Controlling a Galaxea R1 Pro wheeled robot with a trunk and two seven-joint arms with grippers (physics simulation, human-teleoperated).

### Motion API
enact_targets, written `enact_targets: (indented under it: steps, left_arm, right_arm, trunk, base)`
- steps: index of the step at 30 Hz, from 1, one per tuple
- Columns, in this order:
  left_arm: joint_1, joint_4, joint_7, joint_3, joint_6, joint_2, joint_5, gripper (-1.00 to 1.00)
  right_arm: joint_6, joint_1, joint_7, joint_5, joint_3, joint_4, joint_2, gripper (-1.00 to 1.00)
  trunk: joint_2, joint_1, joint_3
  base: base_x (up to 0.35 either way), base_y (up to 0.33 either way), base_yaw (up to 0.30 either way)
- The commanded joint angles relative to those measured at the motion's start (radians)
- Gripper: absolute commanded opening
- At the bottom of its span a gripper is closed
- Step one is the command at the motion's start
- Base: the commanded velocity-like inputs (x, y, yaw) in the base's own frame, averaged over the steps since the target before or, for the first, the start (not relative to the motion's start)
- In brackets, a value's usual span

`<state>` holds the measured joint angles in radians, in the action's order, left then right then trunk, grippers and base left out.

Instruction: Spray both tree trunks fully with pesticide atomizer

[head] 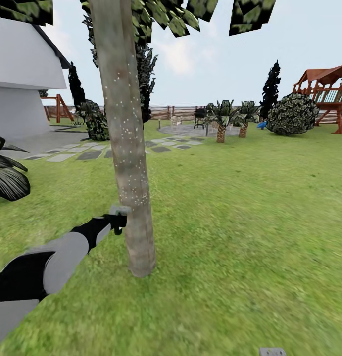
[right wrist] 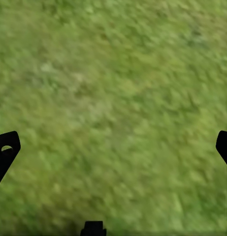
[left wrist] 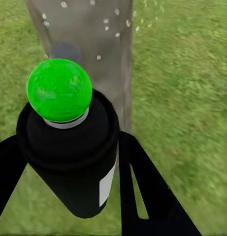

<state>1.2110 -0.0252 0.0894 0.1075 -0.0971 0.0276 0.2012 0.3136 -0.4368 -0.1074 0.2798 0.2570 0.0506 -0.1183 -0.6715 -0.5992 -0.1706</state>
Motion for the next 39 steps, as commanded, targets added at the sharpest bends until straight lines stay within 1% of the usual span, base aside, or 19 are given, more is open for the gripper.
enact_targets:
  steps: [1,6,7,8,11,14,18,28,39]
  left_arm:
    - [-0.012,-0.002,0.004,0.008,-0.005,0.000,0.011,-1.00]
    - [-0.071,-0.001,0.004,0.010,-0.003,-0.007,0.007,-1.00]
    - [-0.079,-0.001,0.004,0.010,-0.002,-0.008,-0.002,-1.00]
    - [-0.088,-0.002,0.004,0.010,0.004,-0.008,-0.018,-1.00]
    - [-0.117,-0.002,0.004,0.011,0.060,-0.009,-0.072,-1.00]
    - [-0.127,-0.002,0.004,0.011,0.085,-0.008,-0.091,-1.00]
    - [-0.130,-0.002,0.005,0.011,0.091,-0.008,-0.097,-1.00]
    - [-0.131,-0.002,0.009,0.011,0.088,-0.009,-0.098,-1.00]
    - [-0.131,-0.002,0.010,0.011,0.086,-0.009,-0.098,-1.00]
  right_arm:
    - [0.007,-0.002,-0.008,0.011,0.005,0.005,0.000,1.00]
    - [0.007,-0.002,-0.008,0.012,0.005,0.003,0.000,1.00]
    - [0.007,-0.002,-0.008,0.012,0.005,0.003,0.000,1.00]
    - [0.007,-0.002,-0.008,0.012,0.005,0.003,0.000,1.00]
    - [0.007,-0.002,-0.008,0.012,0.005,0.003,0.000,1.00]
    - [0.007,-0.002,-0.008,0.012,0.005,0.004,0.000,1.00]
    - [0.007,-0.002,-0.008,0.012,0.005,0.004,0.000,1.00]
    - [0.007,-0.002,-0.008,0.012,0.005,0.004,0.000,1.00]
    - [0.007,-0.002,-0.009,0.012,0.006,0.005,0.000,1.00]
  trunk:
    - [-0.001,0.000,-0.002]
    - [-0.001,0.000,-0.002]
    - [-0.001,0.000,-0.002]
    - [-0.001,0.000,-0.002]
    - [-0.001,0.000,-0.002]
    - [-0.001,0.000,-0.002]
    - [-0.001,0.000,-0.002]
    - [-0.001,0.000,-0.002]
    - [-0.001,0.000,-0.002]
  base:
    - [0.000,0.000,0.000]
    - [0.000,0.003,0.000]
    - [0.000,0.094,0.000]
    - [0.000,0.183,0.000]
    - [0.000,0.272,0.000]
    - [0.005,0.323,0.000]
    - [0.078,0.337,0.000]
    - [0.056,0.345,-0.018]
    - [0.001,0.350,-0.270]
